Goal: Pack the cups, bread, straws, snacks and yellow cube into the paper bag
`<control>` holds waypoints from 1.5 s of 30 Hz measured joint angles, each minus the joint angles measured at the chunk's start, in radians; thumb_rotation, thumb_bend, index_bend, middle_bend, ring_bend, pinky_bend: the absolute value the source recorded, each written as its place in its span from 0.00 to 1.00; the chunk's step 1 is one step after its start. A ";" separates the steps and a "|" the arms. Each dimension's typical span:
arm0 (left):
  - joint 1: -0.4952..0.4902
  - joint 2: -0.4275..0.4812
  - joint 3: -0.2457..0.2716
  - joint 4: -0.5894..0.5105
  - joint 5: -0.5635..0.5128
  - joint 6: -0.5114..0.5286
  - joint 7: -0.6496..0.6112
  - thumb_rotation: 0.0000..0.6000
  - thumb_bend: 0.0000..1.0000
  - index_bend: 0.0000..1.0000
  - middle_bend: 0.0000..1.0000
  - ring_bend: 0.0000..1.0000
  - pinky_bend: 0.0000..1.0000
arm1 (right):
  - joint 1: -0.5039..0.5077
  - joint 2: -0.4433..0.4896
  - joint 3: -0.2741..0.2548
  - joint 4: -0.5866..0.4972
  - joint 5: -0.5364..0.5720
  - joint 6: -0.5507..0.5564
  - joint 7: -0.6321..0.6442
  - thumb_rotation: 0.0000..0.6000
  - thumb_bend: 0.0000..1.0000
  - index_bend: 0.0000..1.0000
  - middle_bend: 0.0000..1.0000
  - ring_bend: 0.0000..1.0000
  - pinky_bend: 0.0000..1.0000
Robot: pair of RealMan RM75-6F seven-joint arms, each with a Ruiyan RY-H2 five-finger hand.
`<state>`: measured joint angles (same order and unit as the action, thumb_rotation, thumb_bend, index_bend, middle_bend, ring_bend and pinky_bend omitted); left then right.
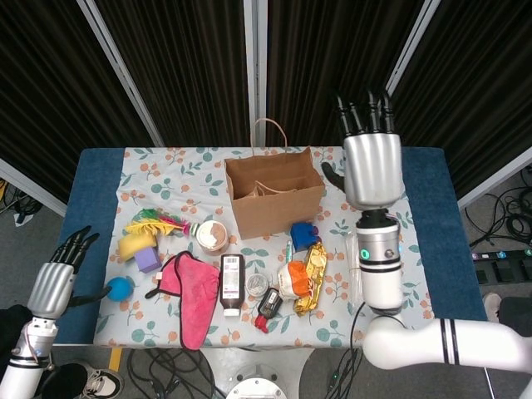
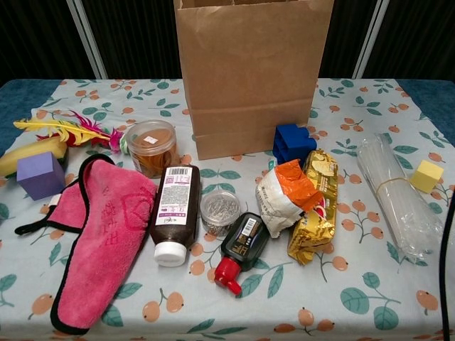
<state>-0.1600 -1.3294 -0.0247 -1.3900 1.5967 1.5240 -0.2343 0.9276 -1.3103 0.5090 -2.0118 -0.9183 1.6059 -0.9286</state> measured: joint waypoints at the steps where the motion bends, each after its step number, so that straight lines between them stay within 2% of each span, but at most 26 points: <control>1: 0.000 0.001 0.000 -0.003 0.002 0.001 0.002 0.94 0.15 0.15 0.14 0.09 0.19 | -0.028 0.025 -0.030 -0.011 -0.032 0.008 0.001 1.00 0.00 0.14 0.25 0.03 0.02; 4: -0.001 0.002 0.001 -0.011 0.008 0.006 0.011 0.94 0.15 0.15 0.14 0.09 0.19 | -0.125 0.108 -0.151 -0.044 -0.108 0.013 0.023 1.00 0.00 0.15 0.26 0.03 0.03; 5: -0.001 0.001 0.001 -0.013 0.009 0.007 0.014 0.94 0.15 0.15 0.14 0.09 0.19 | -0.163 0.137 -0.206 -0.052 -0.139 0.007 0.040 1.00 0.00 0.16 0.26 0.04 0.04; 8: 0.000 -0.002 0.003 -0.019 0.011 0.009 0.022 0.95 0.15 0.15 0.14 0.09 0.19 | -0.244 0.189 -0.350 -0.048 -0.252 -0.018 0.104 1.00 0.00 0.21 0.29 0.07 0.07; 10: 0.001 -0.005 0.005 -0.020 0.013 0.009 0.029 0.95 0.15 0.15 0.14 0.09 0.19 | -0.284 0.206 -0.424 -0.025 -0.339 -0.038 0.154 1.00 0.00 0.23 0.30 0.08 0.09; 14: 0.004 -0.011 0.007 -0.024 0.013 0.013 0.041 0.96 0.15 0.15 0.14 0.09 0.19 | -0.351 0.226 -0.556 0.096 -0.556 -0.101 0.273 1.00 0.00 0.24 0.29 0.09 0.12; 17: 0.008 -0.014 0.009 -0.028 0.013 0.017 0.052 0.95 0.15 0.15 0.14 0.09 0.19 | -0.372 0.236 -0.620 0.220 -0.656 -0.170 0.338 1.00 0.00 0.24 0.28 0.09 0.12; 23: 0.018 -0.019 0.012 -0.032 0.010 0.024 0.071 0.95 0.15 0.15 0.14 0.09 0.19 | -0.364 0.243 -0.696 0.416 -0.786 -0.356 0.402 1.00 0.00 0.25 0.27 0.09 0.12; 26: 0.019 -0.023 0.012 -0.029 0.010 0.026 0.079 0.95 0.15 0.15 0.14 0.09 0.19 | -0.351 0.218 -0.710 0.491 -0.842 -0.401 0.432 1.00 0.00 0.25 0.27 0.09 0.12; 34: 0.018 -0.022 0.006 -0.014 0.019 0.038 0.095 0.95 0.15 0.15 0.14 0.09 0.19 | -0.322 0.083 -0.701 0.676 -0.923 -0.419 0.584 1.00 0.00 0.25 0.25 0.09 0.12; 41: 0.023 -0.018 0.004 -0.007 0.012 0.042 0.093 0.95 0.15 0.15 0.14 0.09 0.19 | -0.290 -0.031 -0.703 0.894 -0.985 -0.411 0.769 1.00 0.00 0.25 0.25 0.09 0.12; 45: 0.024 -0.015 0.000 -0.009 0.008 0.043 0.092 0.96 0.15 0.15 0.14 0.09 0.19 | -0.270 -0.078 -0.710 0.984 -1.010 -0.415 0.847 1.00 0.00 0.25 0.25 0.09 0.12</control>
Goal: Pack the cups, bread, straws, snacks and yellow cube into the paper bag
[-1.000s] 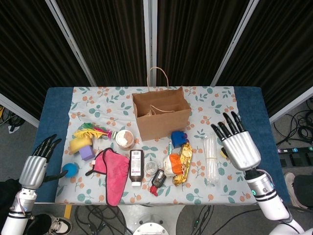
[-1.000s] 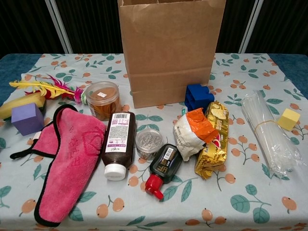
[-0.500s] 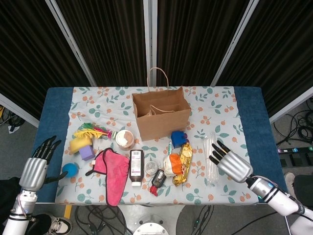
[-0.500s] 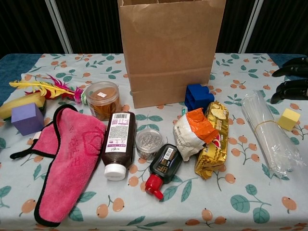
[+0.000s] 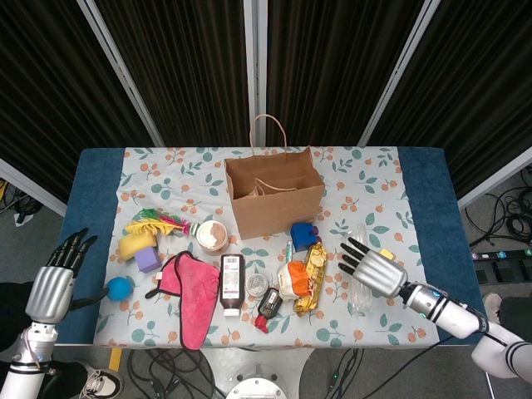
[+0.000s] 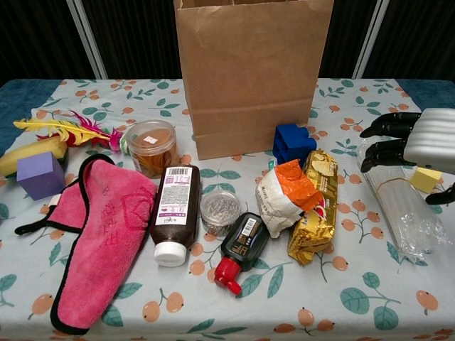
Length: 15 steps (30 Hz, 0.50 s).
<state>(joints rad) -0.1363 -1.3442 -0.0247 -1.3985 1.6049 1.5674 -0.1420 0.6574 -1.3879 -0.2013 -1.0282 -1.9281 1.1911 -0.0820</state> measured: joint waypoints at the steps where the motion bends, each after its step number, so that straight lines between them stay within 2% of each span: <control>1: 0.000 0.001 -0.001 0.000 -0.001 0.000 0.000 0.95 0.15 0.15 0.14 0.09 0.19 | 0.004 -0.007 -0.002 0.013 -0.005 -0.001 0.009 1.00 0.00 0.25 0.25 0.09 0.12; 9: -0.006 -0.003 -0.006 0.000 -0.009 -0.013 0.005 0.95 0.15 0.15 0.14 0.09 0.19 | 0.025 -0.038 -0.016 0.077 -0.010 -0.045 0.044 1.00 0.00 0.25 0.26 0.09 0.13; 15: -0.006 -0.004 -0.008 0.003 -0.017 -0.019 0.005 0.95 0.15 0.15 0.14 0.09 0.19 | 0.031 -0.049 -0.031 0.106 -0.010 -0.063 0.061 1.00 0.00 0.29 0.29 0.09 0.14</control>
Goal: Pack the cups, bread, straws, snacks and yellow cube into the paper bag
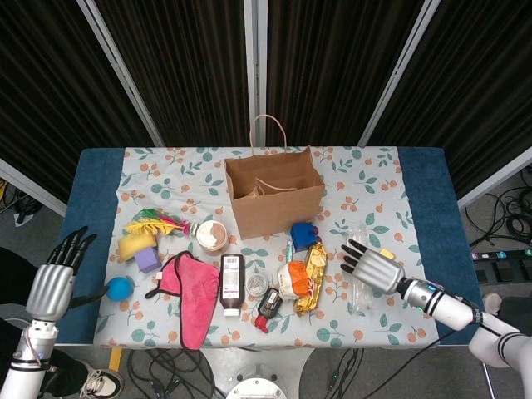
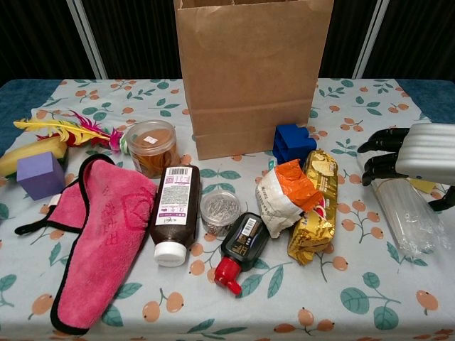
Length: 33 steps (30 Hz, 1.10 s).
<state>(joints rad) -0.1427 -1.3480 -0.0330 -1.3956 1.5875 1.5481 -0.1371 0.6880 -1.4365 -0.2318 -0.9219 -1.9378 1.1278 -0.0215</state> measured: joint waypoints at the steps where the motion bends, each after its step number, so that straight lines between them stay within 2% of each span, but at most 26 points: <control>1: 0.000 -0.001 0.000 0.001 -0.001 -0.001 0.000 0.95 0.15 0.15 0.14 0.09 0.19 | 0.000 -0.002 0.000 0.003 0.001 0.000 0.003 1.00 0.00 0.31 0.30 0.10 0.15; 10: -0.001 -0.003 -0.005 0.005 -0.008 -0.004 -0.004 0.95 0.15 0.15 0.14 0.09 0.19 | -0.008 -0.031 0.006 0.041 0.004 0.041 0.011 1.00 0.12 0.54 0.45 0.27 0.29; 15: 0.000 0.003 -0.006 -0.003 -0.005 0.003 -0.006 0.95 0.15 0.15 0.14 0.09 0.19 | -0.019 -0.029 0.016 0.035 0.005 0.104 0.019 1.00 0.13 0.58 0.48 0.29 0.32; 19: -0.001 0.009 -0.005 -0.017 0.003 0.006 -0.008 0.95 0.15 0.15 0.14 0.09 0.19 | -0.025 0.011 0.038 -0.036 0.005 0.176 0.013 1.00 0.13 0.58 0.48 0.29 0.32; 22: -0.001 0.012 -0.003 -0.025 0.011 0.010 -0.011 0.95 0.15 0.15 0.14 0.09 0.19 | -0.025 0.073 0.067 -0.148 0.008 0.233 -0.007 1.00 0.13 0.59 0.49 0.29 0.32; 28: -0.004 0.017 0.000 -0.034 0.022 0.014 -0.027 0.95 0.15 0.15 0.14 0.09 0.19 | -0.018 0.269 0.163 -0.515 0.050 0.310 -0.058 1.00 0.13 0.60 0.50 0.31 0.34; 31: -0.005 0.019 0.000 -0.034 0.024 0.015 -0.038 0.95 0.15 0.15 0.14 0.09 0.19 | -0.001 0.392 0.247 -0.735 0.104 0.323 -0.097 1.00 0.13 0.60 0.50 0.31 0.34; 33: -0.005 0.020 -0.001 -0.034 0.024 0.016 -0.045 0.95 0.15 0.15 0.14 0.09 0.19 | 0.021 0.470 0.332 -0.879 0.167 0.323 -0.126 1.00 0.14 0.60 0.50 0.31 0.34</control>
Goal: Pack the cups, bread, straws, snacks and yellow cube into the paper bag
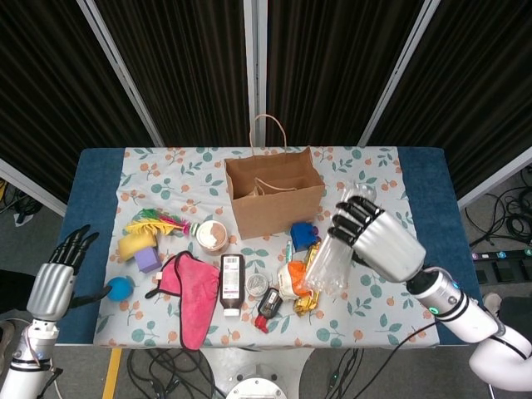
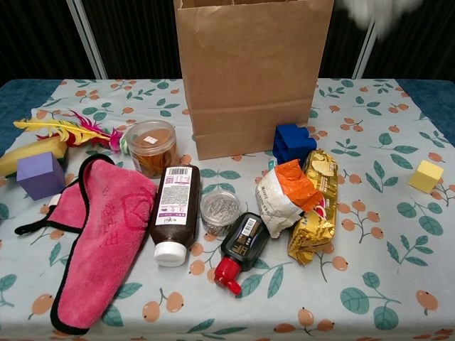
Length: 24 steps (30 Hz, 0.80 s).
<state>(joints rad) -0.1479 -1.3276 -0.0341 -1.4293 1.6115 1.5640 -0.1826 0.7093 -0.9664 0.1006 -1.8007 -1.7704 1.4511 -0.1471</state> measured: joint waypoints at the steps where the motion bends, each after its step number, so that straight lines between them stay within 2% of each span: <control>1: 0.000 0.001 -0.001 0.000 0.000 0.000 -0.003 0.95 0.15 0.15 0.14 0.09 0.19 | 0.012 0.026 0.042 -0.053 0.036 -0.003 -0.010 1.00 0.14 0.60 0.50 0.31 0.34; 2: -0.001 0.003 -0.002 0.001 -0.001 0.001 -0.006 0.95 0.15 0.15 0.14 0.09 0.19 | 0.030 0.052 0.099 -0.111 0.091 -0.008 -0.023 1.00 0.14 0.60 0.50 0.31 0.34; 5: -0.002 0.006 -0.006 0.005 -0.005 0.001 -0.015 0.95 0.15 0.15 0.14 0.09 0.19 | 0.085 0.073 0.221 -0.187 0.254 -0.029 -0.046 1.00 0.15 0.60 0.50 0.31 0.34; 9: -0.004 0.005 -0.010 0.012 -0.011 -0.001 -0.023 0.95 0.15 0.15 0.14 0.09 0.19 | 0.168 0.011 0.314 -0.207 0.500 -0.053 -0.053 1.00 0.15 0.60 0.50 0.31 0.34; 13: -0.004 0.004 -0.011 0.018 -0.015 -0.003 -0.025 0.96 0.15 0.15 0.14 0.09 0.19 | 0.247 -0.142 0.394 -0.198 0.759 -0.068 -0.020 1.00 0.16 0.60 0.50 0.31 0.34; 17: -0.004 0.005 -0.015 0.024 -0.024 -0.005 -0.032 0.95 0.15 0.15 0.14 0.09 0.19 | 0.319 -0.345 0.473 -0.160 1.013 -0.084 0.052 1.00 0.16 0.61 0.50 0.31 0.34; 20: -0.004 0.008 -0.019 0.031 -0.032 -0.008 -0.040 0.95 0.15 0.15 0.14 0.09 0.19 | 0.355 -0.470 0.517 -0.117 1.122 -0.089 0.110 1.00 0.17 0.61 0.50 0.31 0.34; 24: -0.006 0.006 -0.024 0.046 -0.041 -0.012 -0.051 0.95 0.15 0.15 0.14 0.09 0.19 | 0.370 -0.552 0.547 -0.055 1.157 -0.085 0.168 1.00 0.17 0.61 0.50 0.31 0.34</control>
<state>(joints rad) -0.1538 -1.3218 -0.0584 -1.3837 1.5707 1.5521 -0.2337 1.0796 -1.5185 0.6479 -1.8555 -0.6132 1.3657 0.0214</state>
